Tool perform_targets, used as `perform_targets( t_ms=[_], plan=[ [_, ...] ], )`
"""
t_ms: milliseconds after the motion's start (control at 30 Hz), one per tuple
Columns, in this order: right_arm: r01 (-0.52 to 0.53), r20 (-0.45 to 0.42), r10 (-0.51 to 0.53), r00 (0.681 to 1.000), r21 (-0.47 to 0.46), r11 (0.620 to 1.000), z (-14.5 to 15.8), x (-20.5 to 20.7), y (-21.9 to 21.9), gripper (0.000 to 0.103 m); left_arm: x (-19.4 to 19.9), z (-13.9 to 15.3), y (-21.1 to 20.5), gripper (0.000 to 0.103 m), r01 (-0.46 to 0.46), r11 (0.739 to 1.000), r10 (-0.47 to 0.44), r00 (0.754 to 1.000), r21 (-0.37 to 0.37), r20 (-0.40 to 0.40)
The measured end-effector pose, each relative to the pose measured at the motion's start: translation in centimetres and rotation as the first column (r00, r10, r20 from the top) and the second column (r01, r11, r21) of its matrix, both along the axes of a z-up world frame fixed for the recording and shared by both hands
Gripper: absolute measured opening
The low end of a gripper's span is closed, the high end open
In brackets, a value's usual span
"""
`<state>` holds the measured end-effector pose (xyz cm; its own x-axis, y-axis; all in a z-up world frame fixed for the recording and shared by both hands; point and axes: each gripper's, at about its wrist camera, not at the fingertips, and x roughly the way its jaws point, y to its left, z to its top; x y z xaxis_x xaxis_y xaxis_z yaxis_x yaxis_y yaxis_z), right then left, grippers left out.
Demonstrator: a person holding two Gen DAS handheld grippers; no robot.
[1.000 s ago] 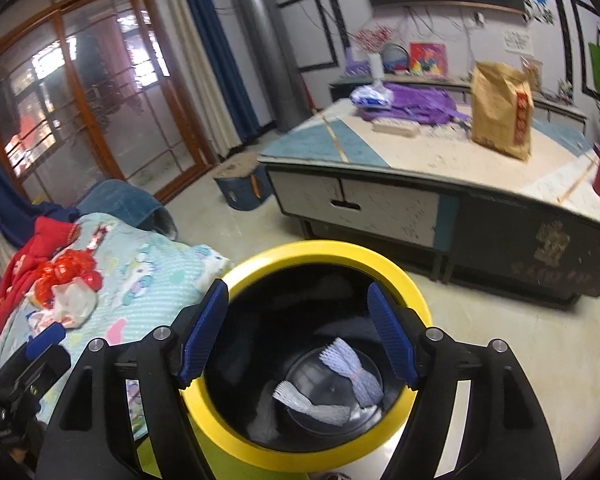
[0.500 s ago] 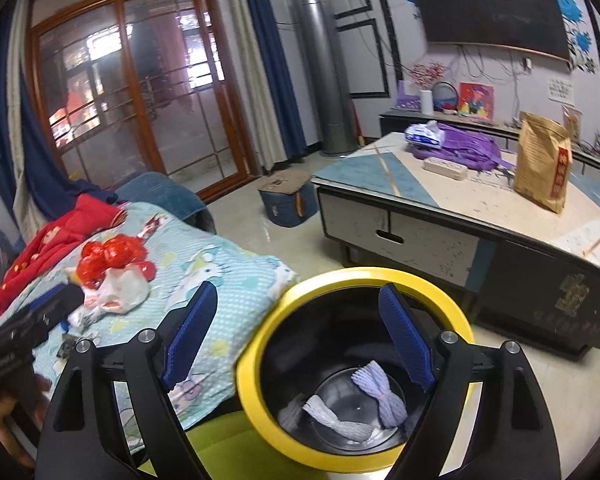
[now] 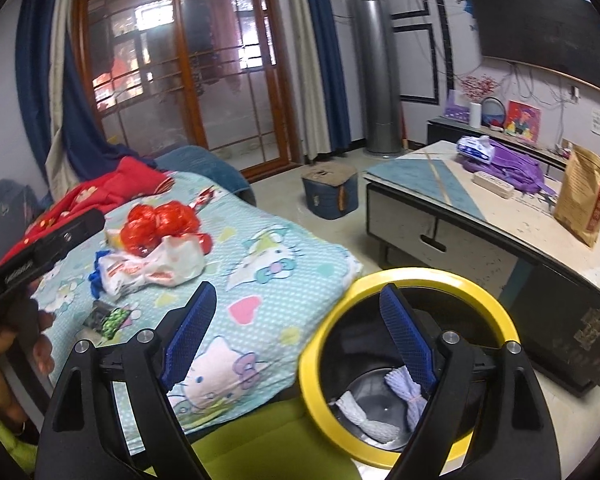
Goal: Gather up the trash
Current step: 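Move both open tools back to the trash pile on the bedspread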
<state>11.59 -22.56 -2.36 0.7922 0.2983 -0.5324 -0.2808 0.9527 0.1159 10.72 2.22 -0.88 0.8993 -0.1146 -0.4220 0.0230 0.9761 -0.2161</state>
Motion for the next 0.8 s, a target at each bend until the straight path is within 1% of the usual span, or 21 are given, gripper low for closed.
perform_targets(
  t_ms=[367,467,600,800],
  plan=[
    [-0.115,-0.015,0.115,0.993,-0.011,0.993,-0.3,0.7,5.3,0.081,0.2,-0.2,4.9,0.092,-0.111,0.993,0.111,0.994,-0.030,-0.016],
    [-0.141,-0.041,0.141,0.989,0.013,0.990,-0.5,1.8,6.8,0.081,0.2,-0.4,6.2,0.092,-0.140,0.990,0.139,0.990,-0.037,-0.028],
    [-0.159,-0.068,0.162,0.985,0.035,0.987,-1.0,3.2,8.5,0.081,0.6,-1.0,8.4,0.092,-0.181,0.982,0.177,0.982,-0.048,-0.067],
    [-0.174,-0.140,0.187,0.972,0.100,0.980,-1.7,6.6,11.0,0.081,1.2,-2.1,11.2,0.092,-0.213,0.973,0.202,0.972,-0.089,-0.119]
  ],
)
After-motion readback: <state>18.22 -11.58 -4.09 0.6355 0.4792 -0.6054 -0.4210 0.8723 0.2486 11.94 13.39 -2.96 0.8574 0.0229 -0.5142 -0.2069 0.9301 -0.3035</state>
